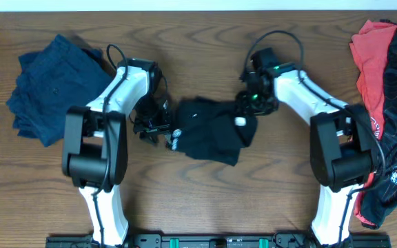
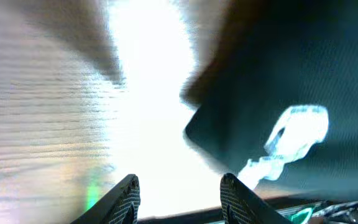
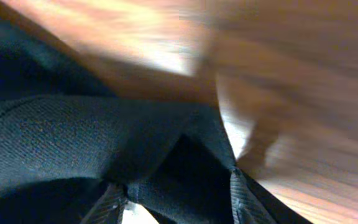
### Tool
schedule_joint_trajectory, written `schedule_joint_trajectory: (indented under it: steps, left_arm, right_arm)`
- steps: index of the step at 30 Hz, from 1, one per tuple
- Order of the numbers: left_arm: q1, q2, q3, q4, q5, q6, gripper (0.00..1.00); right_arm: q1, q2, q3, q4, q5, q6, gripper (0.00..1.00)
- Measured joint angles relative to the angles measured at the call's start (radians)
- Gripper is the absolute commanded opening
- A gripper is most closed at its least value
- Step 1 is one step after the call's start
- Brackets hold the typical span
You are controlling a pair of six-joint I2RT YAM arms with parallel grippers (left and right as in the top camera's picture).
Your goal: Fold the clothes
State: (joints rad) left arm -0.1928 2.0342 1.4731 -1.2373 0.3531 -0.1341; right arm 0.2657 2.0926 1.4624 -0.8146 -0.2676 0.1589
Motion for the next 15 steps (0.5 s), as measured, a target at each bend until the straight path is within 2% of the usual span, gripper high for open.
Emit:
schedule_joint_trajectory:
  steps: [1, 4, 7, 12, 15]
  left_arm:
    - [0.0, -0.035, -0.002, 0.022, 0.0, 0.0, 0.45]
    - [0.0, -0.168, -0.004, 0.144, -0.001, 0.004, 0.63]
    - [0.0, -0.28, -0.001, 0.322, -0.001, -0.001, 0.71]
    - [0.0, -0.306, 0.005, 0.543, 0.0, -0.003, 0.71]
    - [0.0, -0.266, 0.005, 0.602, 0.002, -0.004, 0.71]
  right_arm:
    - [-0.014, -0.008, 0.005, -0.011, 0.018, 0.001, 0.53]
    - [-0.045, -0.071, 0.014, -0.028, 0.056, 0.002, 0.54]
    - [-0.042, -0.188, 0.023, -0.047, 0.058, 0.001, 0.55]
    - [0.012, -0.355, 0.064, -0.145, 0.045, 0.006, 0.55]
    - [0.05, -0.373, 0.067, -0.209, 0.038, 0.029, 0.55]
